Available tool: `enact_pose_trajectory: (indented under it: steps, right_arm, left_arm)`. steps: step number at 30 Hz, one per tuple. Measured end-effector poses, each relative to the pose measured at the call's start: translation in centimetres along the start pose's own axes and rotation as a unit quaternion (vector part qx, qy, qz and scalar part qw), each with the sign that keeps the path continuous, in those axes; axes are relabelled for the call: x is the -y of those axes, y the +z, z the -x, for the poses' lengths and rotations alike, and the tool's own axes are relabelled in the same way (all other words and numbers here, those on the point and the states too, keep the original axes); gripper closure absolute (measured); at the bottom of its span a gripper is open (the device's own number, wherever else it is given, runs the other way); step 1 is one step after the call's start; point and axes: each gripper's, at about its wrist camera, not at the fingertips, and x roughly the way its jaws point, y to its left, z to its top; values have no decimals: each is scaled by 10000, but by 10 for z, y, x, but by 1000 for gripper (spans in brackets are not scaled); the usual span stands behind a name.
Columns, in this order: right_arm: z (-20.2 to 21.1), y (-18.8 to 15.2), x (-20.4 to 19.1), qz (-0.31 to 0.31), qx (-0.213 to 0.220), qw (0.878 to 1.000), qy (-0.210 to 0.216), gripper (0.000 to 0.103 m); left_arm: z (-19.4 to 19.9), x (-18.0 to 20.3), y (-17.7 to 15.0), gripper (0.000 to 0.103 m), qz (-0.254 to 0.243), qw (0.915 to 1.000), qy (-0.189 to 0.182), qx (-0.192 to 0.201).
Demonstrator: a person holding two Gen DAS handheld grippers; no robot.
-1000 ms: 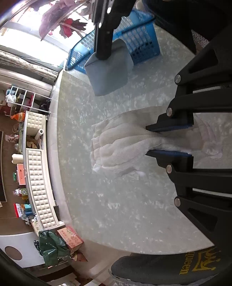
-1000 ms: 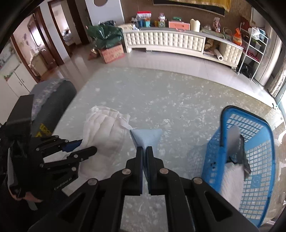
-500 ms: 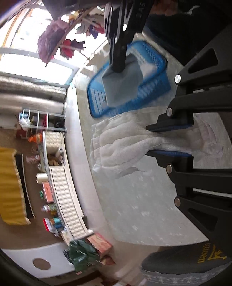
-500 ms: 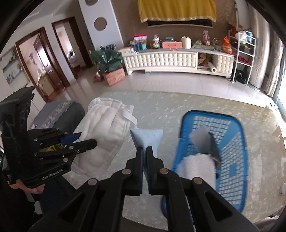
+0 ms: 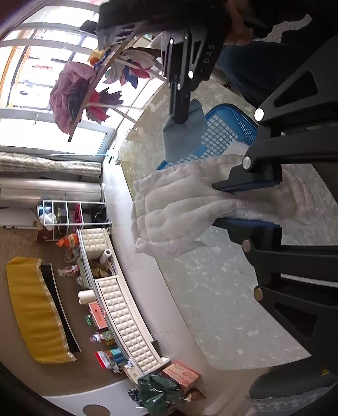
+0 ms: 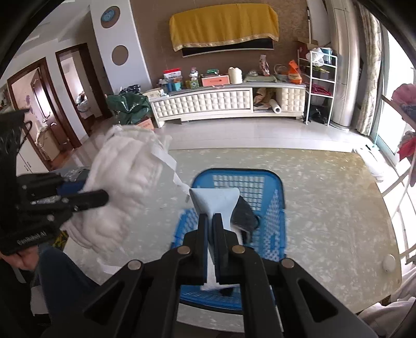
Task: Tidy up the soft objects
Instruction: 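Carry the light-blue cloth into the basket and open the right tool, then carry the white quilted pad over the basket and open the left tool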
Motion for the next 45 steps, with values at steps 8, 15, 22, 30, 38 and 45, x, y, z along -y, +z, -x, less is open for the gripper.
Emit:
enact_pose_trajectory:
  steps: [8,15,22,30,38,45]
  right_arm:
    - [-44,-17,24,-203,-449,9988,-69,100]
    - [-75,-31,28,-41,-744,9962,-460,100]
    - [-104,-51,15,157,-1263,9910,-410,100]
    - [-100,-57,15,-100,-1555,9877,94,80]
    - [-67,-54,17,-349,-1246,9894,661,34]
    - [-21,-48,31,-469,-617,9939,785,2]
  left_arm:
    - [-29,13,6,86,-67,9992,-113,-385]
    - [-55,8,3,86,20,9977,-113,-670]
    - [-77,9,0,86,85,9961,-222,-846]
    - [-81,6,1,86,163,9952,-287,-920]
    - [-66,8,6,86,185,9963,-251,-798]
    - [-49,16,16,86,150,9973,-298,-653]
